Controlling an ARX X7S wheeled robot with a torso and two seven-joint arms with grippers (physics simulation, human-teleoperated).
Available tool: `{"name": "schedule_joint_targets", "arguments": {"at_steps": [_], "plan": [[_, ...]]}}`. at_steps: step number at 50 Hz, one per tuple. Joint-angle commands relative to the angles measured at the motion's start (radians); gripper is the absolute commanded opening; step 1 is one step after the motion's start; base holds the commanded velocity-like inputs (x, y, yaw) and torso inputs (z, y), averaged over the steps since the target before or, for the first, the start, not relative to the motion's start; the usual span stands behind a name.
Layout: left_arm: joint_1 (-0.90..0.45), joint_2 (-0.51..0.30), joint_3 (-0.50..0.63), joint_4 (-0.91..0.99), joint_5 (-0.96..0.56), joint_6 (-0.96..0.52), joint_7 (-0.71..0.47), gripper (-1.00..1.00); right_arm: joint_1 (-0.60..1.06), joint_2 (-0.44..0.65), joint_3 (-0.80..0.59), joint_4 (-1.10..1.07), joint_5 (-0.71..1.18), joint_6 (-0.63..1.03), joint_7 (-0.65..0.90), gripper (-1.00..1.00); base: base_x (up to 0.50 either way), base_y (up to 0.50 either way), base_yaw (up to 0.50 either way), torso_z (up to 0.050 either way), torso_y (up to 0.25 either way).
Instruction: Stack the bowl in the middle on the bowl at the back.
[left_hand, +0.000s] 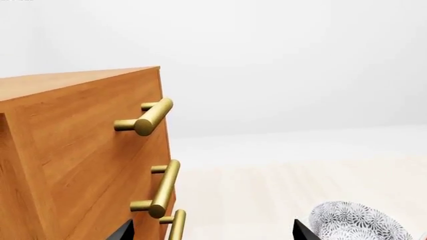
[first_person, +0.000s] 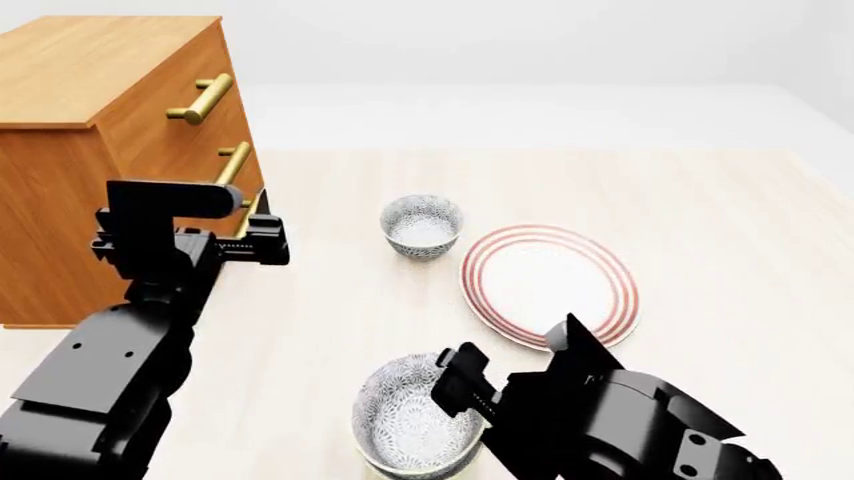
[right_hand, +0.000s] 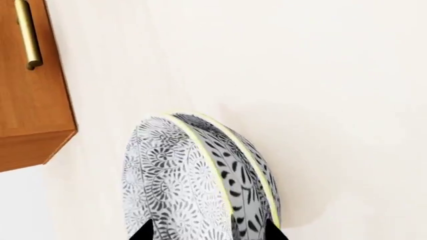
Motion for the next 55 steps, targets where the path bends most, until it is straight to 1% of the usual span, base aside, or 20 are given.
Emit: {"name": "schedule_joint_targets", "arguments": {"at_steps": [1,11,22,34,47,51,55], "plan": [[-0.001,-0.001,0.001,0.005,-0.004,-0.002,-0.002,1.0,0.011,0.004,-0.004,-0.003,0.002,0.001,-0.007,1.0,0.0,0.0,0.0,0.0,0.0],[-0.004,-0.003,0.001,0.015,-0.01,-0.008,-0.005,1.0,0.039,0.003,-0.006,-0.036,0.01,-0.004,0.014,1.0,0.0,0.0,0.0,0.0,0.0],[-0.002,-0.01,-0.009,0.063,-0.034,-0.036,-0.011,1.0,0.12,0.017,-0.017,-0.098,-0.003,0.002,0.082,1.0,0.0,0.0,0.0,0.001,0.0],[0.001,-0.011,-0.009,0.076,-0.044,-0.041,-0.012,1.0,0.212,0.054,-0.009,-0.121,-0.031,0.014,0.11,1.0,0.0,0.0,0.0,0.0,0.0],[-0.007,-0.024,-0.011,0.164,-0.079,-0.105,-0.024,1.0,0.354,0.149,0.017,-0.21,-0.025,0.015,0.209,1.0,0.0,0.0,0.0,0.0,0.0],[-0.004,-0.04,-0.034,0.243,-0.12,-0.161,-0.036,1.0,0.38,0.2,0.024,-0.243,-0.05,0.021,0.211,1.0,0.0,0.0,0.0,0.0,0.0],[0.005,-0.062,-0.069,0.344,-0.176,-0.227,-0.05,1.0,0.369,0.255,0.044,-0.285,-0.105,0.021,0.197,1.0,0.0,0.0,0.0,0.0,0.0]]}}
